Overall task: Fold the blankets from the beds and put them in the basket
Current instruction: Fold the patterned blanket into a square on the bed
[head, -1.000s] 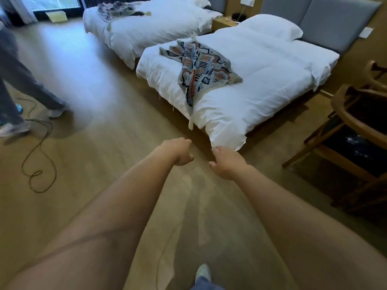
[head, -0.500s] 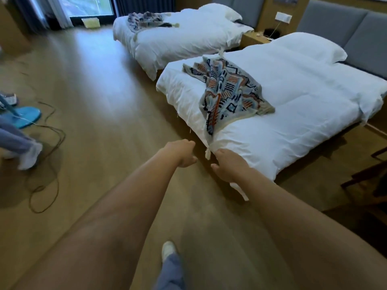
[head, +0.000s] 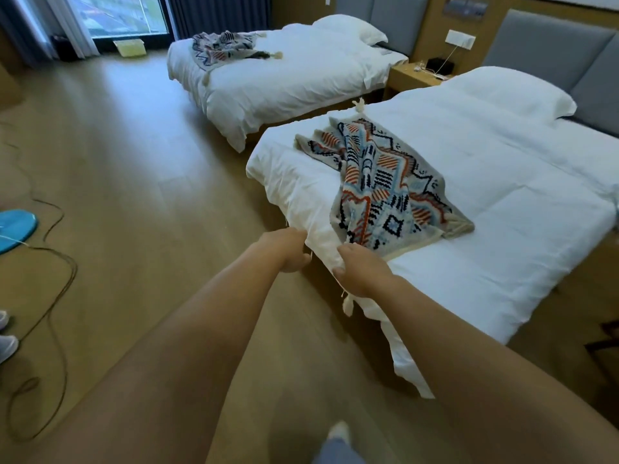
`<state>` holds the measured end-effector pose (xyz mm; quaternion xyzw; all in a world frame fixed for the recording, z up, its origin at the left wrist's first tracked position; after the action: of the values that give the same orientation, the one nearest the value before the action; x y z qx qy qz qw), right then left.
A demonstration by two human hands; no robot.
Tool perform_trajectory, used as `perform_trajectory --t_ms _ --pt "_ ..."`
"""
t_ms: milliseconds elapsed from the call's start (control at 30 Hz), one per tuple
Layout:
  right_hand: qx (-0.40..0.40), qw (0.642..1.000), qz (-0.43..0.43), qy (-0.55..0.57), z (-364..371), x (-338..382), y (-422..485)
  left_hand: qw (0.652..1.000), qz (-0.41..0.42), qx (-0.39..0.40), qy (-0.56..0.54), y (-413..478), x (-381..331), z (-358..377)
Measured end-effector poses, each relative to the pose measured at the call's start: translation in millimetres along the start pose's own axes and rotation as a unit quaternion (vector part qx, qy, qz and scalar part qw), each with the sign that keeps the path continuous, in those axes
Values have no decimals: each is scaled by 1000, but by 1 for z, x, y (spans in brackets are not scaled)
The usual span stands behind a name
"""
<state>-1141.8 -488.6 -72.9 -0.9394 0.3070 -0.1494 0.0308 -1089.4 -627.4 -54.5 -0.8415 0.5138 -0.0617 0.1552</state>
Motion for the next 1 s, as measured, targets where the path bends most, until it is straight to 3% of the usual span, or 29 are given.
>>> perform_trajectory --t_ms 567,1000 --pt "21 1000 9 -5 -90 -166 290 1000 3 8 26 324 -29 -103" --pt "78 996 19 28 -73 -251 526 998 19 39 42 599 5 -105"
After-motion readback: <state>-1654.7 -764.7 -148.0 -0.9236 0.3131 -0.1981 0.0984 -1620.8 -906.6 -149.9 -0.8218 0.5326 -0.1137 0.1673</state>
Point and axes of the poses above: each hand's wrist, its own y-axis towards the middle knuckle, its own z-axis out of the palm, x = y × z, the point moved 4 cm from there along y, towards the middle knuckle, and after that the axes turned 10 degrees about -z, right-handed, at the moved point
